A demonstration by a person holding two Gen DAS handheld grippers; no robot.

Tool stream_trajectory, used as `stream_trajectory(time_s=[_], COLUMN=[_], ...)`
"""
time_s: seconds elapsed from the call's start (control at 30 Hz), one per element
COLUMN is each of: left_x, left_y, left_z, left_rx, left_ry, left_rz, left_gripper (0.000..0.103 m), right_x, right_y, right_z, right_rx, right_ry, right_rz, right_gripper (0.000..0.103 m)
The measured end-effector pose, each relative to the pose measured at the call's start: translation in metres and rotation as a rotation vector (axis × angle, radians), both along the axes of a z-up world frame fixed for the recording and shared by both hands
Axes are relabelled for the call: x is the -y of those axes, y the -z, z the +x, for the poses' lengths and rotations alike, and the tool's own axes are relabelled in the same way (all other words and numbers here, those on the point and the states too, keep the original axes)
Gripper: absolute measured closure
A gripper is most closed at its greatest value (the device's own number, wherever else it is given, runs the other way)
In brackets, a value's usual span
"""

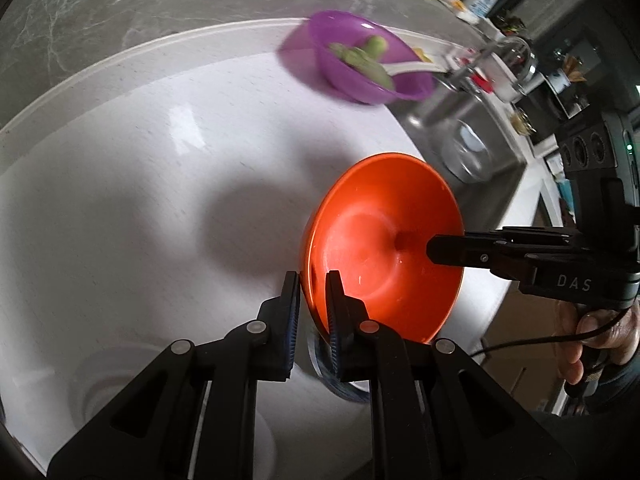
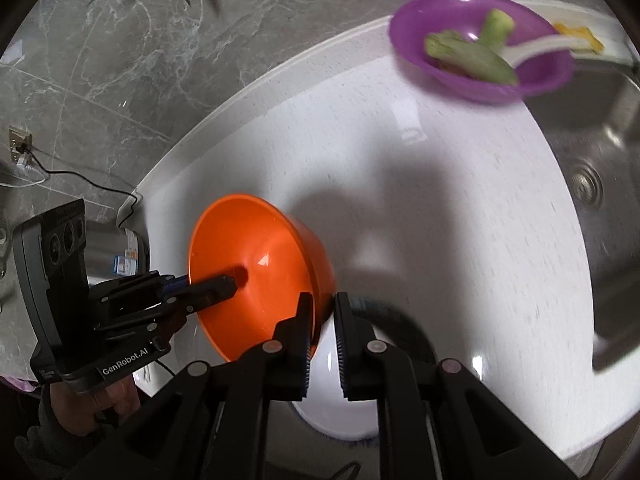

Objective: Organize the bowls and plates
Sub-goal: 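Carry the orange bowl with both grippers and lower it into the white bowl, then open both grippers and lift away from the bowl stack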

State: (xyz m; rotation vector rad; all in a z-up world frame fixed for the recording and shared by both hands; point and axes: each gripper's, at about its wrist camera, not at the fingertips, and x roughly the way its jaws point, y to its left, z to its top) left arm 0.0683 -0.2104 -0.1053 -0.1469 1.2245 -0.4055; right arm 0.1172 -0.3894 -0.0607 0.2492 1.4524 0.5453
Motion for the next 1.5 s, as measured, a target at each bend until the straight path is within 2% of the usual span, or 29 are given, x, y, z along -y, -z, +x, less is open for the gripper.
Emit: stream_trajectory(time_s=[0.1, 0.23, 0.47, 0.67, 1.03, 1.13, 1.17, 1.2, 1.27, 1.43, 1.5], left_x=[0.013, 0.025, 0.041, 0.040, 0.040, 0.037, 0.038, 0.039, 0.044, 0.043, 0.040], left_y=[0.002, 0.021, 0.051, 0.061, 0.058, 0.060, 0.061, 0.061, 0.062, 0.062, 0.056], left_z=[-0.023, -0.049, -0.076, -0.074, -0.062, -0.061, -0.061, -0.062, -0.063, -0.063, -0.063], left_rx=[-0.003, -0.032, -0.061, -0.058, -0.023, -0.022, -0.023, -0.023, -0.014, -0.009, 0.009], left_ry=[0.019, 0.025, 0.015, -0.009, -0.034, -0.044, -0.041, -0.038, -0.020, 0.000, -0.004], left_rz=[0.004, 0.009, 0.037, 0.050, 0.088, 0.081, 0.073, 0.073, 0.090, 0.085, 0.077], left_gripper=[0.092, 0.092, 0.092, 0.092, 0.090, 0.082, 0.075, 0.060, 0.045, 0.043, 0.037], right_x=[0.011, 0.022, 0.033, 0.028, 0.027, 0.026, 0.026, 0.026, 0.025, 0.026, 0.025], right_y=[-0.003, 0.004, 0.029, 0.049, 0.051, 0.051, 0.052, 0.053, 0.053, 0.053, 0.053], right_z=[-0.023, -0.045, -0.055, -0.056, -0.051, -0.048, -0.046, -0.045, -0.045, -0.043, -0.045], right_rx=[-0.002, -0.030, -0.068, -0.096, -0.105, -0.107, -0.108, -0.108, -0.108, -0.107, -0.104], right_ry=[0.003, 0.015, 0.029, 0.010, -0.025, -0.036, -0.040, -0.043, -0.046, -0.049, -0.055], right_rz=[-0.016, -0.030, -0.044, -0.048, -0.067, -0.078, -0.082, -0.088, -0.091, -0.098, -0.097], right_gripper=[0.090, 0.090, 0.090, 0.091, 0.092, 0.092, 0.092, 0.092, 0.092, 0.092, 0.092])
